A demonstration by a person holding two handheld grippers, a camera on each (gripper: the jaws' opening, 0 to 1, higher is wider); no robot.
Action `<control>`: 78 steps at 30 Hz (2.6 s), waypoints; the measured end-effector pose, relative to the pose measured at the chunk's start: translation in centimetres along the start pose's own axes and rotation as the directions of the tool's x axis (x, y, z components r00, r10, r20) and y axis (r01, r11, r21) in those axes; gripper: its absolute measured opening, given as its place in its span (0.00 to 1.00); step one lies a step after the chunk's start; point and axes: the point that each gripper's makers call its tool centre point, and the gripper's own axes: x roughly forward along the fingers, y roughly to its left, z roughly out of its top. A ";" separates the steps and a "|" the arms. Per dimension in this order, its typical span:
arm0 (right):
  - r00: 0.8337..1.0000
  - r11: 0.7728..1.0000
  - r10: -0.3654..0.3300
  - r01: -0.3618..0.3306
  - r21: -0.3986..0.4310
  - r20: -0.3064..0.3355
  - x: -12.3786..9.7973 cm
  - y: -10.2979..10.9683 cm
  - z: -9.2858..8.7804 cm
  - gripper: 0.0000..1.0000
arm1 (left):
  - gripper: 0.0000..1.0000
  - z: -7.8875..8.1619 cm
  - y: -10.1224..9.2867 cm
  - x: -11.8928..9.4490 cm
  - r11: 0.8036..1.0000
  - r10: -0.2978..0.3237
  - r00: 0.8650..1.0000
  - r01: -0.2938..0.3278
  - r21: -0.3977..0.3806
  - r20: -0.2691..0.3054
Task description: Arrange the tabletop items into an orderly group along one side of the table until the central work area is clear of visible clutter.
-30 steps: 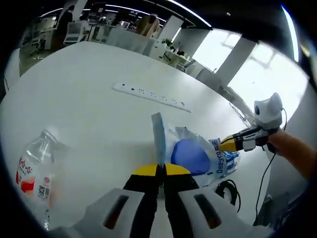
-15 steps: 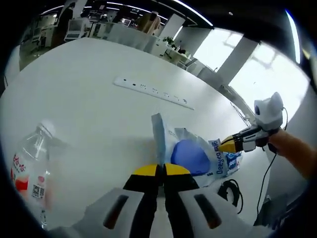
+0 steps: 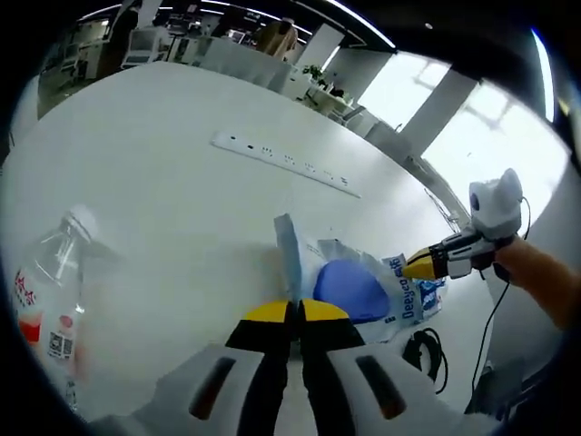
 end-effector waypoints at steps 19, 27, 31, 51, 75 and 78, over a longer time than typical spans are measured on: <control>1.000 1.000 -0.009 0.009 -0.021 -0.007 0.0 0.2 0.0 0.05 | 0.03 -0.4 0.5 0.1 1.000 0.003 1.000 -0.003 -0.012 -0.001; 1.000 0.999 -0.020 0.020 -0.032 -0.005 -0.1 0.2 0.1 0.11 | 0.08 -0.3 0.3 0.2 1.000 -0.006 1.000 0.006 0.005 0.000; 1.000 0.999 -0.026 0.026 -0.035 0.001 -0.4 0.2 0.3 0.13 | 0.09 -0.2 0.2 0.2 1.000 -0.013 1.000 0.013 0.010 0.003; 0.999 0.999 -0.048 0.048 -0.022 0.010 -1.1 0.1 0.4 0.24 | 0.17 0.5 0.2 -0.3 0.999 -0.018 1.000 0.017 0.033 0.023; 0.993 0.996 -0.075 0.078 -0.031 0.095 -3.2 0.2 2.0 0.40 | 0.40 1.8 -0.7 -1.7 0.997 -0.059 0.998 0.057 0.062 0.031; 0.991 0.996 -0.074 0.079 -0.035 0.108 -3.5 0.5 2.2 0.42 | 0.44 2.1 -0.9 -2.0 0.996 -0.067 0.997 0.064 0.065 0.038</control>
